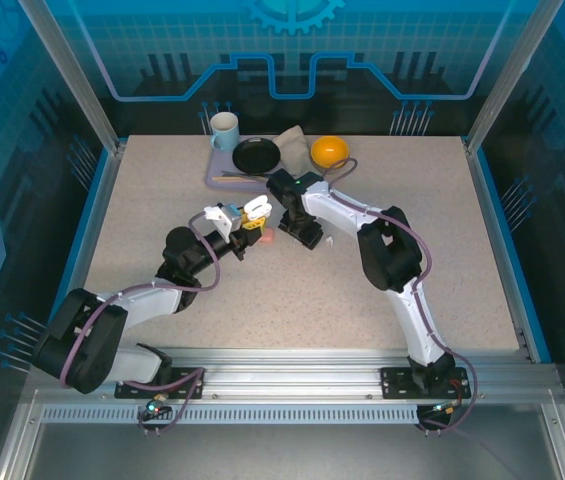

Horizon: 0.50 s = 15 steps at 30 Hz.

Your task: Insert the wireless bluetooth earbuds into the charging case

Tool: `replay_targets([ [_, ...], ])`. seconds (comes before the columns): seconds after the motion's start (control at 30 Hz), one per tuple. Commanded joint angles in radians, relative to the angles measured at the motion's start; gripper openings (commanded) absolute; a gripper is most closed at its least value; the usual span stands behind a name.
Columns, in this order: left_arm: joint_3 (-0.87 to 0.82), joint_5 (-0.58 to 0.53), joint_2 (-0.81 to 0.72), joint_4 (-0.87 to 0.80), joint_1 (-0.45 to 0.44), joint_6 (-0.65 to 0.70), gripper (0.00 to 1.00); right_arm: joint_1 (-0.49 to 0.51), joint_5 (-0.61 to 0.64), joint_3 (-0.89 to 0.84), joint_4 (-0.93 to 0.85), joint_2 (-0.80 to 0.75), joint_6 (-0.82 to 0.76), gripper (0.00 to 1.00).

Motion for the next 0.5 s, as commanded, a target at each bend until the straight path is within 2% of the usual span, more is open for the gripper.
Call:
replay_targets([
  [0.0,-0.004,0.029,-0.018,0.041,0.008,-0.01,0.0,0.009,0.027,0.029,-0.033,0.027,0.035,0.58],
  [0.47,0.001,0.034,-0.018,0.034,0.01,-0.01,0.0,-0.002,0.019,0.047,-0.024,0.081,0.044,0.49],
])
